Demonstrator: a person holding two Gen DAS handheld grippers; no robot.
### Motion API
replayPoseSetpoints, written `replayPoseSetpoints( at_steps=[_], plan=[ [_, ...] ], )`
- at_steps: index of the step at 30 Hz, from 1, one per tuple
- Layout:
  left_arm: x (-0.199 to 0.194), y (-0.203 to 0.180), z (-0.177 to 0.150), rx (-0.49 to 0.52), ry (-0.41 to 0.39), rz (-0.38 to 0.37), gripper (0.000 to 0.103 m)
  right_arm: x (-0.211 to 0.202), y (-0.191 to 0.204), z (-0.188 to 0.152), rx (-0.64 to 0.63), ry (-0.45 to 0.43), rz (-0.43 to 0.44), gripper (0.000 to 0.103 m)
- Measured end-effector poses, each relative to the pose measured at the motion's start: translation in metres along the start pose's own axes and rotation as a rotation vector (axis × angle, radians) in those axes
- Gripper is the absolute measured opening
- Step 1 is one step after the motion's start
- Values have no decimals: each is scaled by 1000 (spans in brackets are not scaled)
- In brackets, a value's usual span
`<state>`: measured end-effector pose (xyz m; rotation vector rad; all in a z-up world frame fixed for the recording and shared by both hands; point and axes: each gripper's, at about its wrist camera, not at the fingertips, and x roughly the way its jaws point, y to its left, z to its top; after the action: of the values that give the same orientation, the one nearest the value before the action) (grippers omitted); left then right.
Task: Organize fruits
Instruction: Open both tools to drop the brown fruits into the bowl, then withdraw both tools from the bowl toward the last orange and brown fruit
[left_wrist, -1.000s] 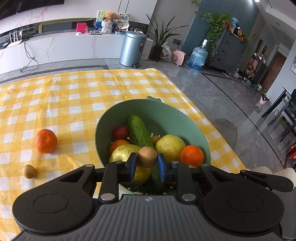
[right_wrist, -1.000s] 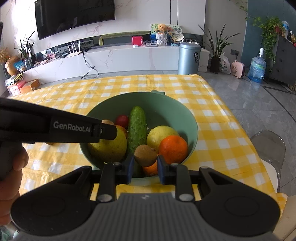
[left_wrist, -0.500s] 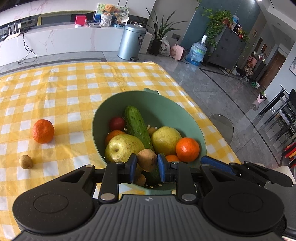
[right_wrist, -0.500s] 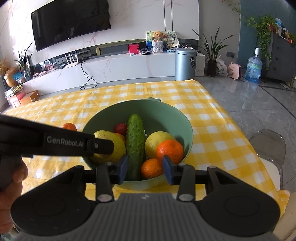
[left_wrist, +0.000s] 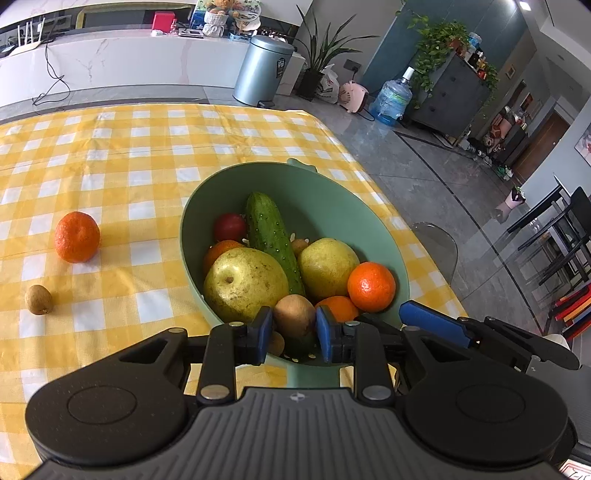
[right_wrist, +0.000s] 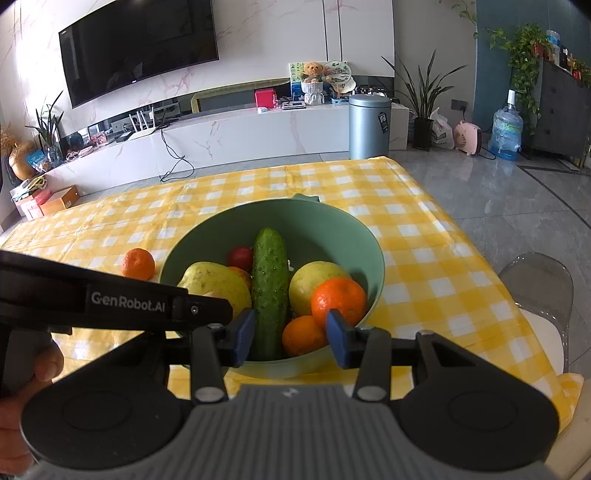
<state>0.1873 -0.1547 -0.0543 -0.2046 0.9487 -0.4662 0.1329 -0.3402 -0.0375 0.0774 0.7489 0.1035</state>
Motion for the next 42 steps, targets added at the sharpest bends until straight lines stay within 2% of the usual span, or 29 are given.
replayPoseSetpoints(
  at_steps=[5,7,11,17,21,27,33,42],
  plan=[
    [-7,2,1,-30,-15,-12,43,0,0,-1,-2,-3,-2,42],
    [-12,3,2,-42,-21,-18,43,-1,0,-1,-4,-7,-5,47],
    [-31,2,1,-29,-56,-5,43,-7,4,-2,-23,-37,-23,48],
    [-61,-1,-1,46,-110,109,48,-24,11,-4,-23,-115,-59,58],
    [-81,3,-4,69,-144,149,49,-37,20,-8,36,-164,-22,61],
    [-103,7,-12,148,-196,237,53,-48,50,-12,17,-222,27,67],
    [-116,30,-19,143,-209,276,53,-43,84,-16,-49,-200,80,67],
    [-119,70,-23,132,-217,288,53,-25,127,-20,-185,-169,133,67]
  ],
)
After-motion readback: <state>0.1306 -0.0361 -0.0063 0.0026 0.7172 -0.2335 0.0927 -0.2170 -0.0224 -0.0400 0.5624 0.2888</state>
